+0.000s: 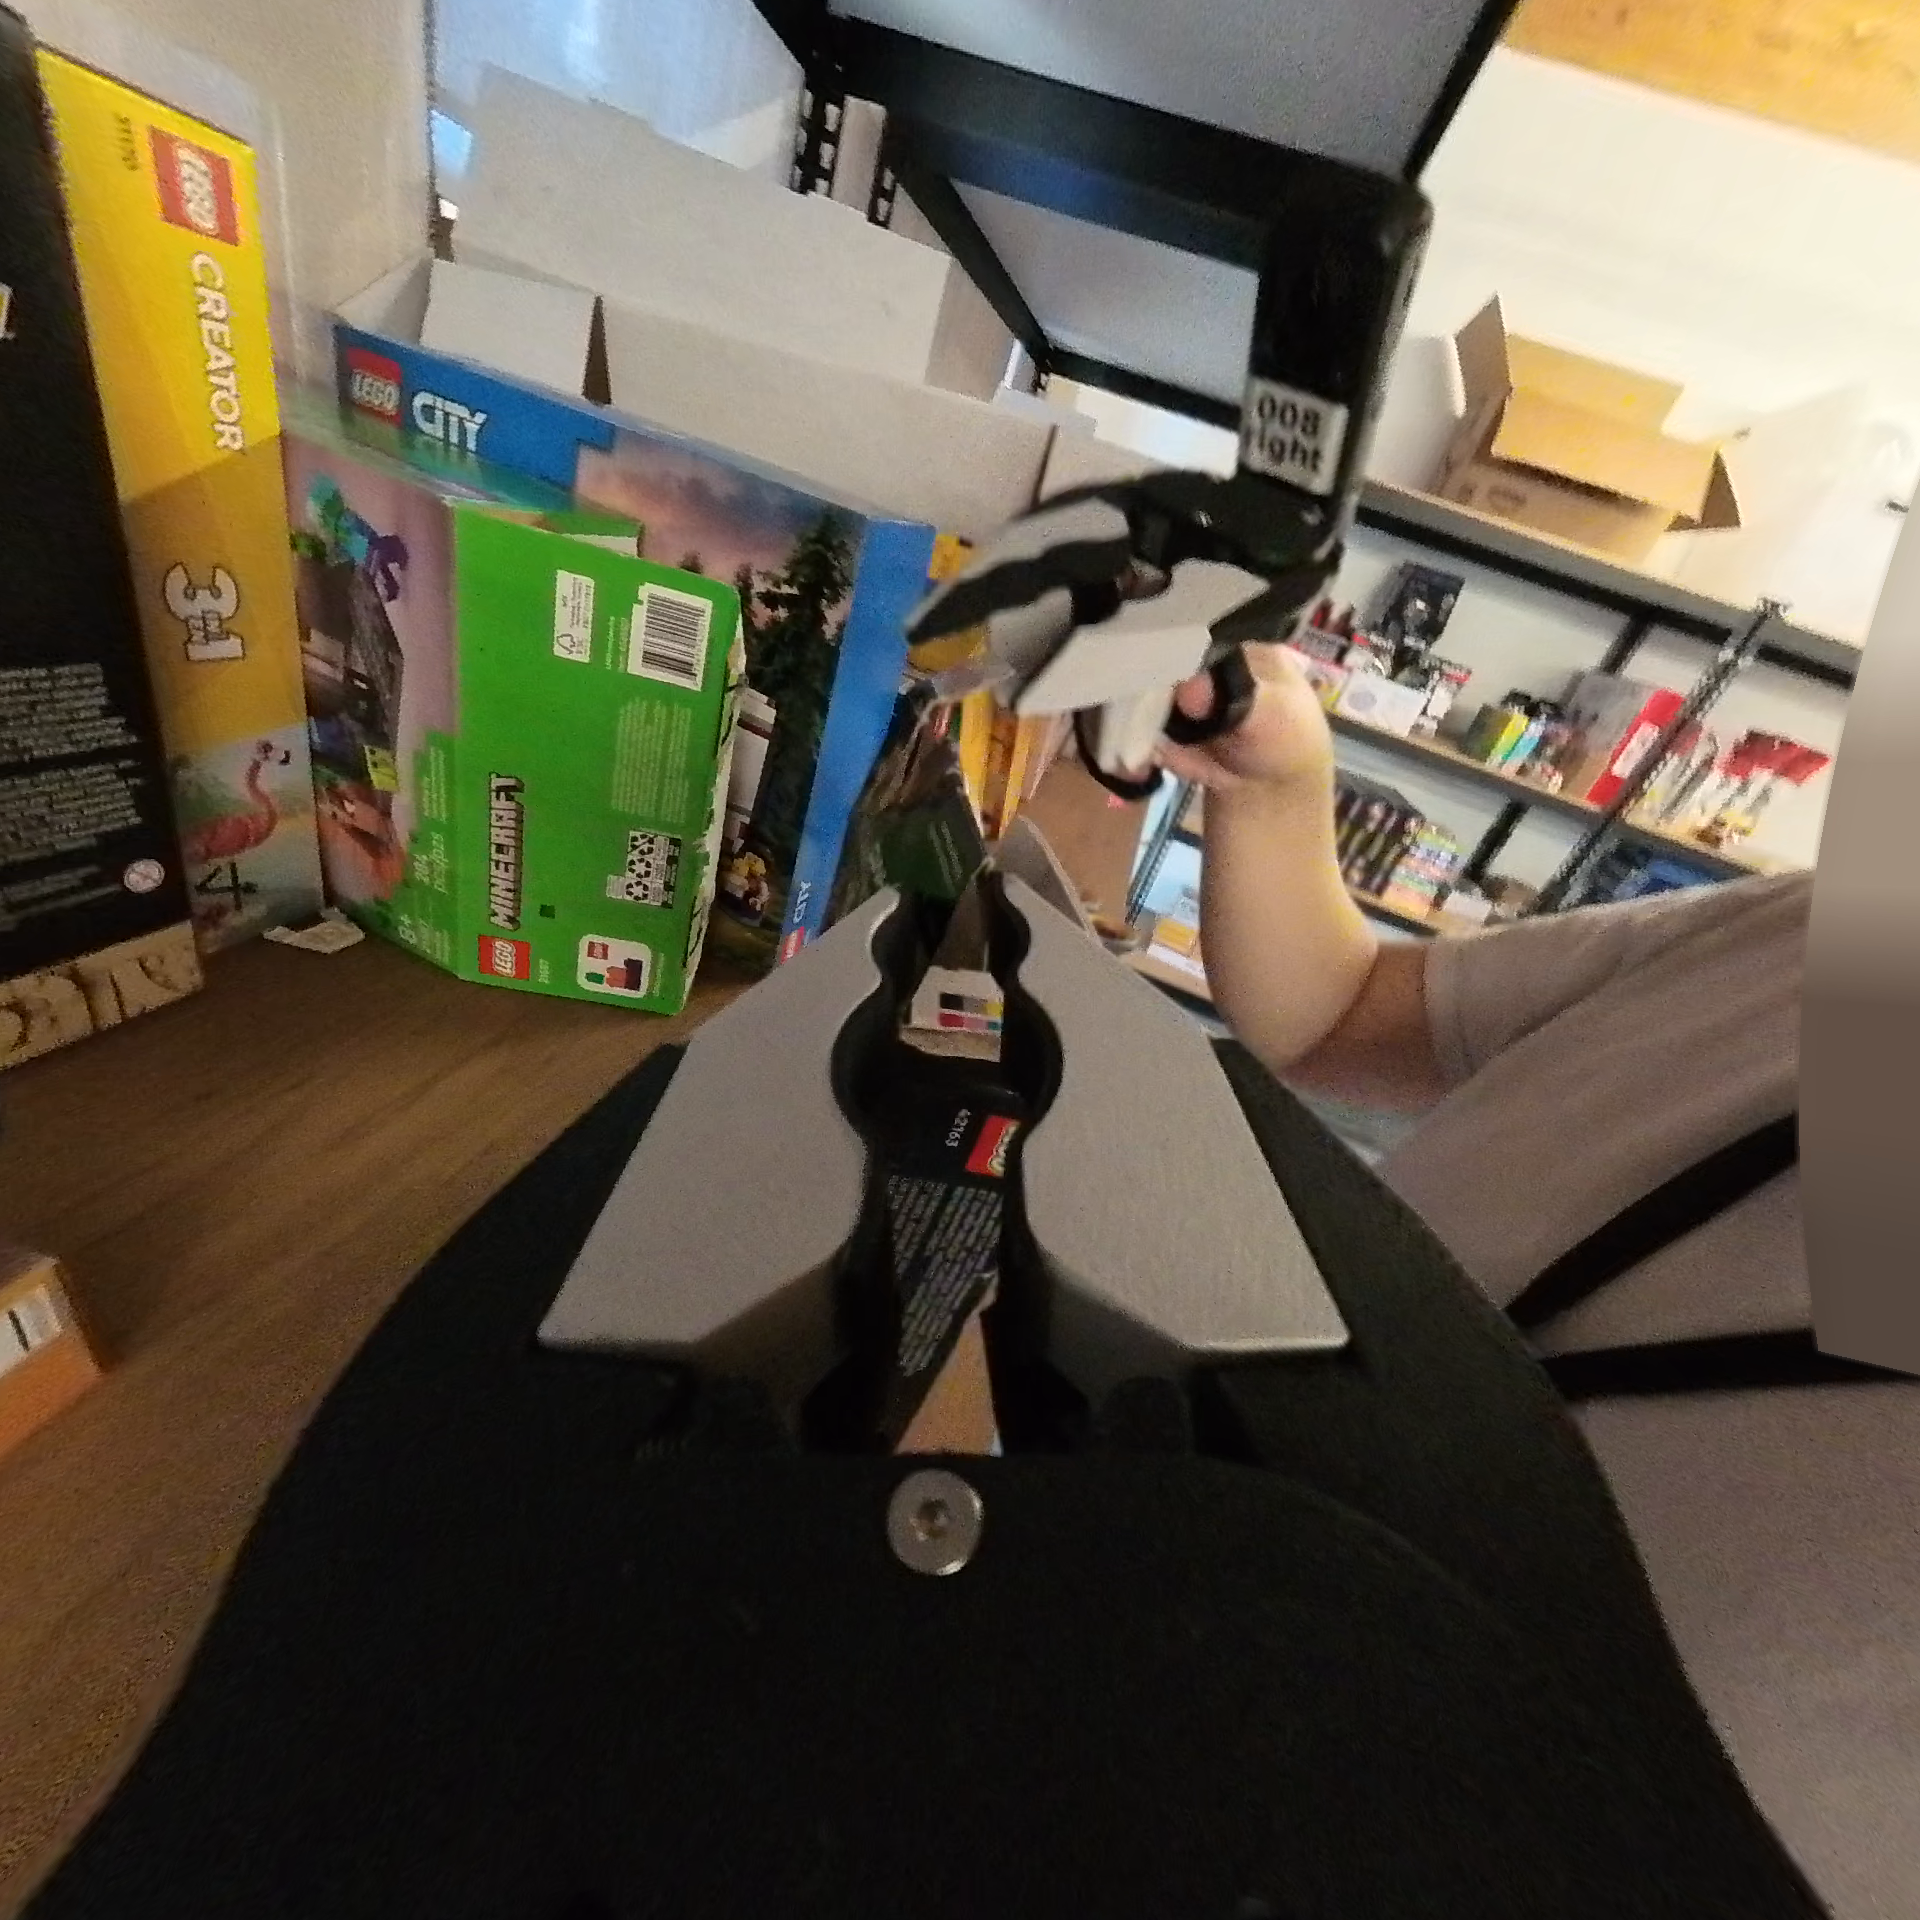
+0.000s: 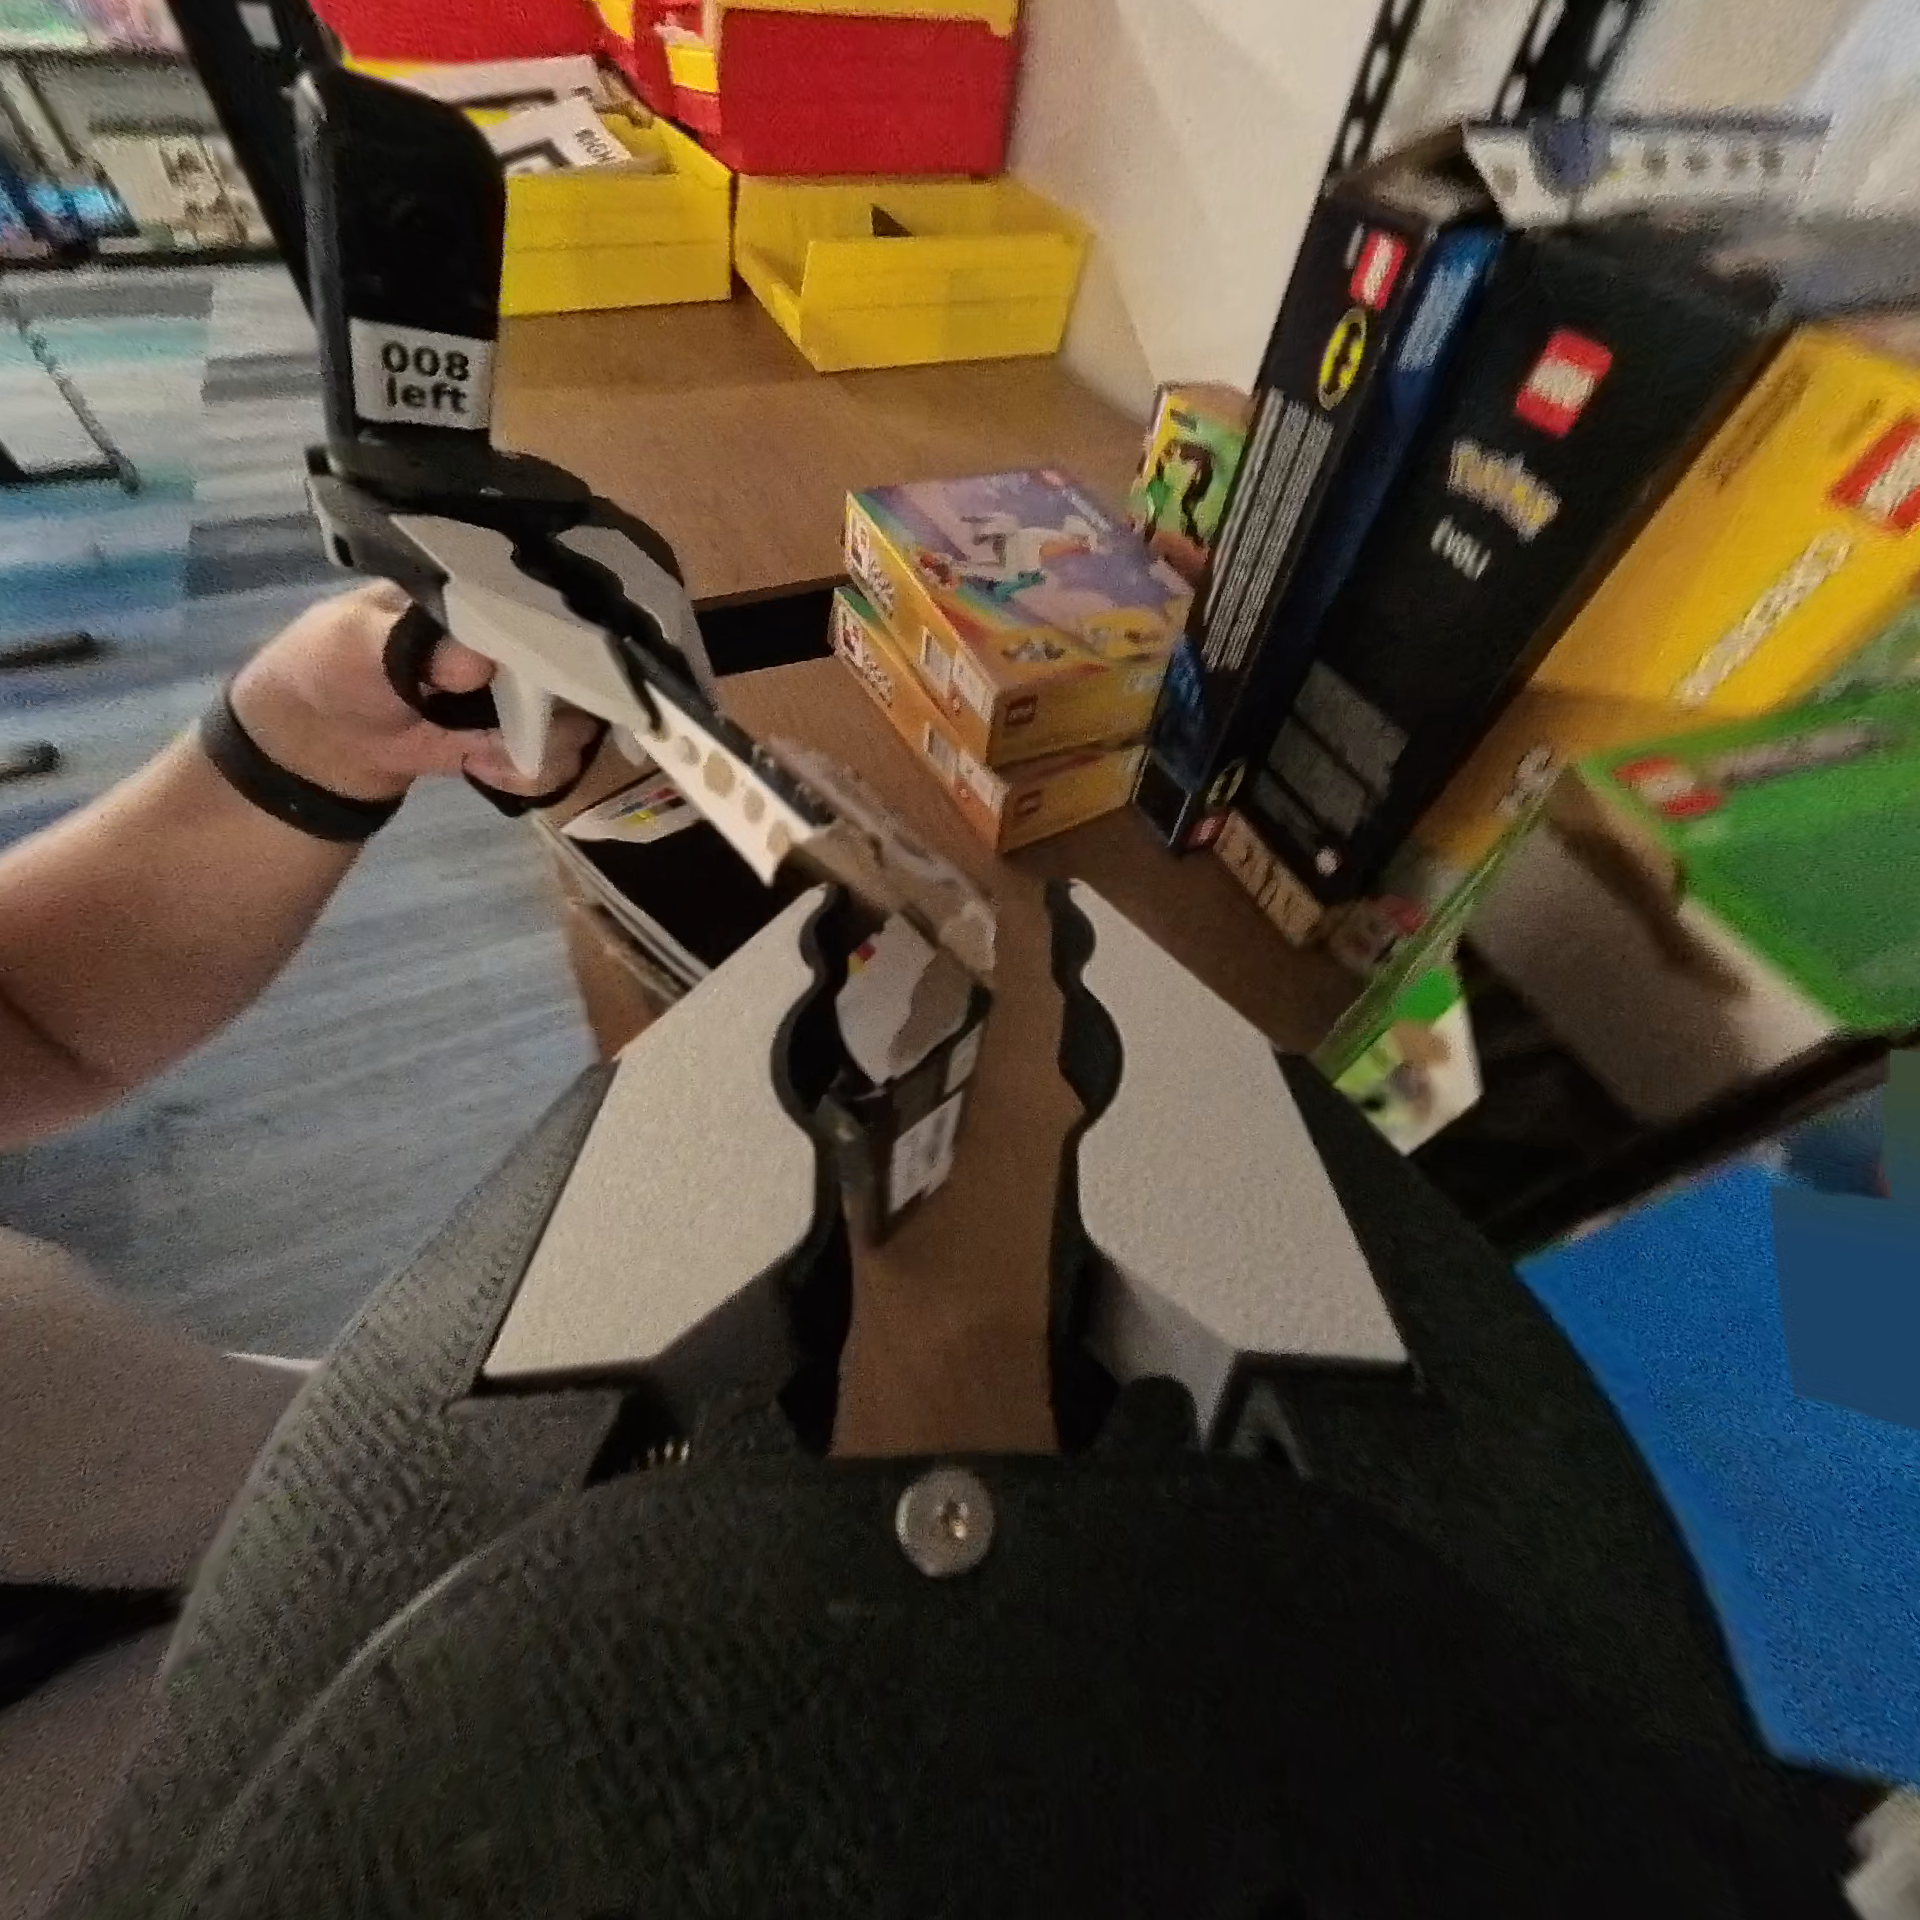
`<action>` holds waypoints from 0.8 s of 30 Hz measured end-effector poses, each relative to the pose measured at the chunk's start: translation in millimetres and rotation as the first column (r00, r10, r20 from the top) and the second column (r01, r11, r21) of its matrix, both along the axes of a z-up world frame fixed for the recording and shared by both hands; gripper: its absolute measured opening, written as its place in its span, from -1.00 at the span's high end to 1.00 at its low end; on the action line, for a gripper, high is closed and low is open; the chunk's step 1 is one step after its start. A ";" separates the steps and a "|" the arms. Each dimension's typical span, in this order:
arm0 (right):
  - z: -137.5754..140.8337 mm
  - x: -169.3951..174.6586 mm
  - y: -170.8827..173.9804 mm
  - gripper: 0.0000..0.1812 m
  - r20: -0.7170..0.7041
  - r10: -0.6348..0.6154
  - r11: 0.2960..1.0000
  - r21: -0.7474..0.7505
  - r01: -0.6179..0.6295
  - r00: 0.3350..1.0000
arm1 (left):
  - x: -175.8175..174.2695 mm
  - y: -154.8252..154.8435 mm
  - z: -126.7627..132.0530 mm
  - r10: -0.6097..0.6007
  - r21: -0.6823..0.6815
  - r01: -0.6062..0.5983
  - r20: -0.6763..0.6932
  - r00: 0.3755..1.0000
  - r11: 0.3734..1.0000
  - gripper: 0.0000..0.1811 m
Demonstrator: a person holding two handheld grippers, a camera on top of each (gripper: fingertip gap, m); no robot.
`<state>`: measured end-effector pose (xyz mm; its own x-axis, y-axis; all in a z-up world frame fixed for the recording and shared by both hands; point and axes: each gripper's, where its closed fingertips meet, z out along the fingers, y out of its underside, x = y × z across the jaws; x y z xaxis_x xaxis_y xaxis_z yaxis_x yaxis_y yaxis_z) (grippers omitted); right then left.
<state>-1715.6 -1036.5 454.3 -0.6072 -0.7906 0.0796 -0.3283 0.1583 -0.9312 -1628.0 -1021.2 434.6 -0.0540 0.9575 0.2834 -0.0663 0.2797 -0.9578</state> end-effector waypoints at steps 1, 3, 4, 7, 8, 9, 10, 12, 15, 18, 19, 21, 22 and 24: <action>-3.8 -0.6 5.8 0.55 0.029 -0.012 0.999 0.052 0.010 0.999 | -0.1 1.3 1.1 0.017 0.020 -0.017 -0.011 1.000 1.000 0.90; -9.4 2.6 16.0 0.55 0.078 -0.008 0.993 0.115 -0.001 0.997 | -1.7 6.3 2.7 0.047 0.047 -0.045 -0.035 0.998 0.998 0.91; -14.2 1.1 16.1 0.55 0.065 -0.031 0.993 0.117 0.024 0.997 | -2.8 9.1 3.5 0.063 0.066 -0.060 -0.048 0.997 0.996 0.92; -35.4 -4.4 14.5 0.52 -0.043 -0.111 0.989 0.092 0.114 0.993 | -6.5 19.0 4.2 0.107 0.099 -0.098 -0.085 0.991 0.990 0.93; -42.6 -4.0 17.0 0.48 -0.071 -0.123 0.986 0.101 0.129 0.990 | -7.6 21.9 4.2 0.124 0.108 -0.113 -0.098 0.988 0.988 0.93; -47.6 -0.2 22.8 0.45 -0.077 -0.110 0.985 0.121 0.119 0.991 | -8.7 25.1 4.4 0.140 0.115 -0.127 -0.109 0.984 0.985 0.94; -49.3 5.0 29.8 0.43 -0.060 -0.089 0.985 0.142 0.097 0.994 | -9.7 28.0 4.7 0.157 0.123 -0.142 -0.121 0.980 0.982 0.94; -48.5 5.0 33.8 0.39 -0.041 -0.114 0.984 0.134 0.118 0.993 | -12.2 35.4 4.7 0.184 0.118 -0.169 -0.137 0.973 0.979 0.94; -57.0 -9.4 32.8 0.39 -0.126 -0.197 0.975 0.082 0.208 0.972 | -15.1 46.5 4.3 0.225 0.097 -0.212 -0.146 0.963 0.972 0.95; -66.5 -8.4 44.7 0.61 -0.166 -0.164 0.978 0.103 0.182 0.973 | -20.3 59.6 3.4 0.231 0.078 -0.221 -0.149 0.962 0.972 0.94; -65.9 -11.6 45.2 0.69 -0.179 -0.168 0.979 0.081 0.185 0.969 | -20.9 62.3 3.1 0.232 0.071 -0.224 -0.146 0.962 0.972 0.94; -66.0 -12.8 49.2 0.71 -0.140 -0.150 0.981 0.105 0.166 0.979 | -21.3 66.2 2.4 0.222 0.065 -0.215 -0.141 0.965 0.974 0.94; -65.3 -12.5 51.4 0.72 -0.097 -0.139 0.980 0.129 0.151 0.986 | -21.1 67.9 2.3 0.209 0.072 -0.200 -0.144 0.967 0.977 0.93; -63.4 -11.7 55.8 0.76 -0.004 -0.119 0.978 0.170 0.118 0.993 | -18.9 69.0 2.4 0.181 0.094 -0.167 -0.163 0.970 0.981 0.92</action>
